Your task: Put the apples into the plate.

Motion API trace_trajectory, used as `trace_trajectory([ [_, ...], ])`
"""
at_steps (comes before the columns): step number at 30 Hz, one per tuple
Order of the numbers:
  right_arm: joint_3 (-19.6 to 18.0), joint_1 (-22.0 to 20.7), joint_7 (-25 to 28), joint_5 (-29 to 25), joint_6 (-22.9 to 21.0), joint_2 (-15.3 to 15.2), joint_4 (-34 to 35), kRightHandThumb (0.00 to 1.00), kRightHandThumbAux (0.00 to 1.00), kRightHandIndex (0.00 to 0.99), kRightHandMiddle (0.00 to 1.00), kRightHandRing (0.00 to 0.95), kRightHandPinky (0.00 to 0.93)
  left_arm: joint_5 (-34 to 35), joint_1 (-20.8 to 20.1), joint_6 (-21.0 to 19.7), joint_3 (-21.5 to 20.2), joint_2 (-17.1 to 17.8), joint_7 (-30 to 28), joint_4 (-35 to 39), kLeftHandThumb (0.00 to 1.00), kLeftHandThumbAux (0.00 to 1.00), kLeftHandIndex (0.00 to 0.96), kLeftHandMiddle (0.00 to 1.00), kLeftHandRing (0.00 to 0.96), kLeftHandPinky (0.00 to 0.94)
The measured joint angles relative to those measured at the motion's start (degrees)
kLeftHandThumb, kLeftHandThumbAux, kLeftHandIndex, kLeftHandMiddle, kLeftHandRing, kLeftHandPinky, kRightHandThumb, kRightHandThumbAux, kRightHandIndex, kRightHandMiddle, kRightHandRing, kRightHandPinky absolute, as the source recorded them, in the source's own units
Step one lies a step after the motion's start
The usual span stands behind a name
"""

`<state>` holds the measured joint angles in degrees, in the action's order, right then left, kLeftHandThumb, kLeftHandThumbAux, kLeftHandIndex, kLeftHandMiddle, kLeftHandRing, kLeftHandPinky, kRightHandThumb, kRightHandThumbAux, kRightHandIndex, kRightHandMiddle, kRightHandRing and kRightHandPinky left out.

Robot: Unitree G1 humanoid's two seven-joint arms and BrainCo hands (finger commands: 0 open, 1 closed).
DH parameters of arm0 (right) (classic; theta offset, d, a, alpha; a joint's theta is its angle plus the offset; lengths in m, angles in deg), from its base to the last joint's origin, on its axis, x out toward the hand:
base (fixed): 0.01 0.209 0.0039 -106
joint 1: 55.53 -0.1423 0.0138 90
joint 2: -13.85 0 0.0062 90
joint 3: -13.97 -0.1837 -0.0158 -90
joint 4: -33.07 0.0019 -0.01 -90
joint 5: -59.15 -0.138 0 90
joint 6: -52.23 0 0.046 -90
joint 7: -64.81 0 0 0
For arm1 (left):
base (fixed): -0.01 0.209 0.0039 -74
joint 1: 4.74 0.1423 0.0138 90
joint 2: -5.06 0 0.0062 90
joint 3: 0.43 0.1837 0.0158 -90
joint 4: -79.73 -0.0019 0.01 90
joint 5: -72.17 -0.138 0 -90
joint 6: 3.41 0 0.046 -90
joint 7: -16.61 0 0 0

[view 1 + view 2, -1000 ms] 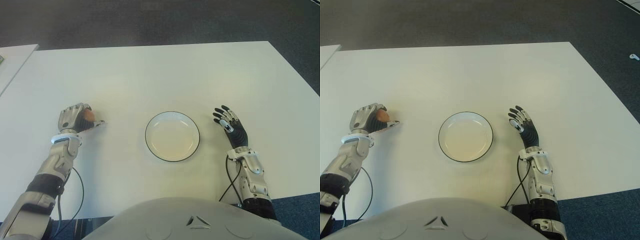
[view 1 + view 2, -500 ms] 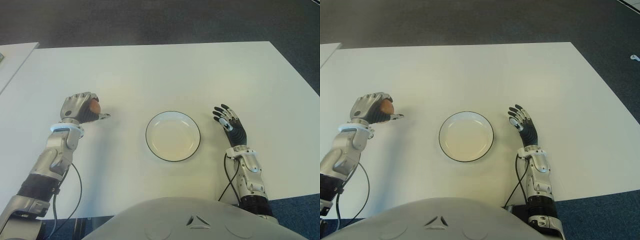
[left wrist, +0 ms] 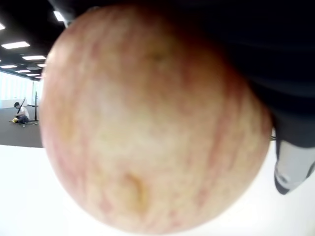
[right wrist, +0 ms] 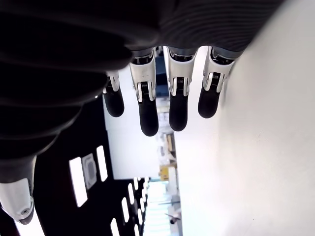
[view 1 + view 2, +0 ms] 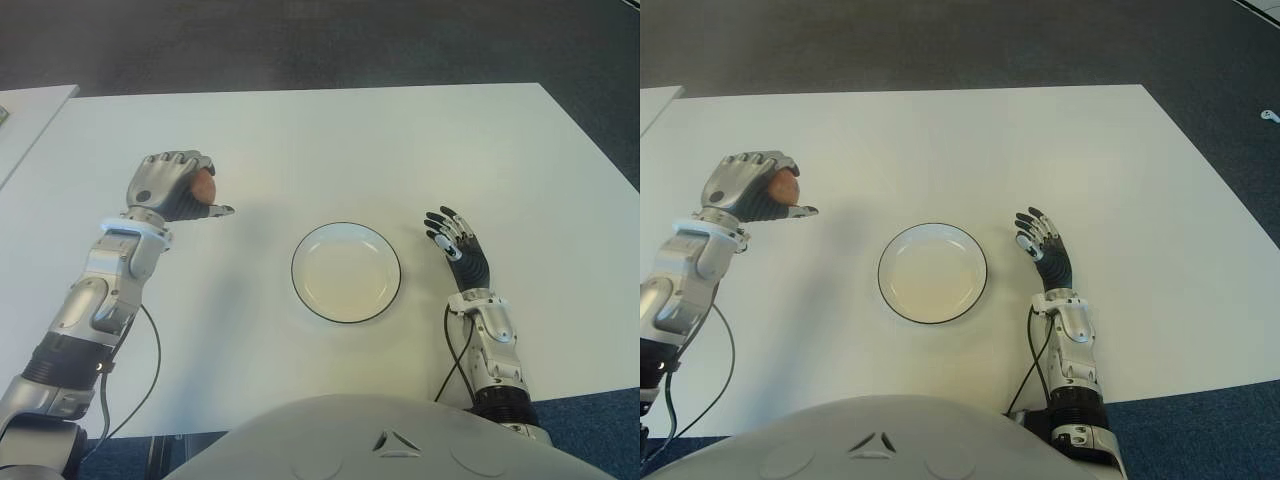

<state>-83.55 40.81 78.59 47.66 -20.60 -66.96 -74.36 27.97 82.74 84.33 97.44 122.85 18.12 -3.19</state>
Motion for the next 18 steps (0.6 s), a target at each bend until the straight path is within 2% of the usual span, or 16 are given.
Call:
trace_trajectory([
  [3,0.04,-0.19,-0.08,0.11,0.0,0.05,-0.16,0.173,0.571,0.131,0.229,0.191,0.177,-0.94,-0.09,0.28,0.11,-0.32,-1.16,1.42,0.857,0.666,0.407,0.531,0.828,0.608],
  [6,0.03,-0.5,-0.08,0.11,0.01,0.11,-0.5,0.175,0.572,0.127,0.224,0.189,0.176,-1.97,-0.82,1.1,0.57,-0.72,-1.79,1.98,0.859,0.665,0.408,0.532,0.819,0.559],
  [7,0.03,-0.59,-0.08,0.11,0.01,0.11,-0.63,0.177,0.572,0.126,0.222,0.189,0.176,-2.23,-1.11,1.28,0.83,-0.9,-1.87,2.04,0.859,0.664,0.408,0.531,0.812,0.468],
  [10,-0.03,-0.97,0.07,0.08,0.04,0.07,-1.12,0.18,0.571,0.123,0.219,0.188,0.175,-4.31,-2.54,1.19,2.99,-3.0,-1.88,1.97,0.859,0.664,0.407,0.53,0.799,0.352],
  [13,-0.02,-1.5,0.37,0.05,0.08,0.12,-1.7,0.176,0.565,0.119,0.217,0.186,0.169,-6.11,-3.4,0.79,5.59,-5.73,-2.46,2.03,0.859,0.665,0.404,0.526,0.767,0.186],
  [18,0.03,-1.92,0.47,0.09,1.19,0.56,-2.46,0.177,0.562,0.118,0.219,0.182,0.16,-7.25,-3.58,0.8,9.92,-10.47,-4.82,3.1,0.859,0.665,0.404,0.522,0.746,0.144],
])
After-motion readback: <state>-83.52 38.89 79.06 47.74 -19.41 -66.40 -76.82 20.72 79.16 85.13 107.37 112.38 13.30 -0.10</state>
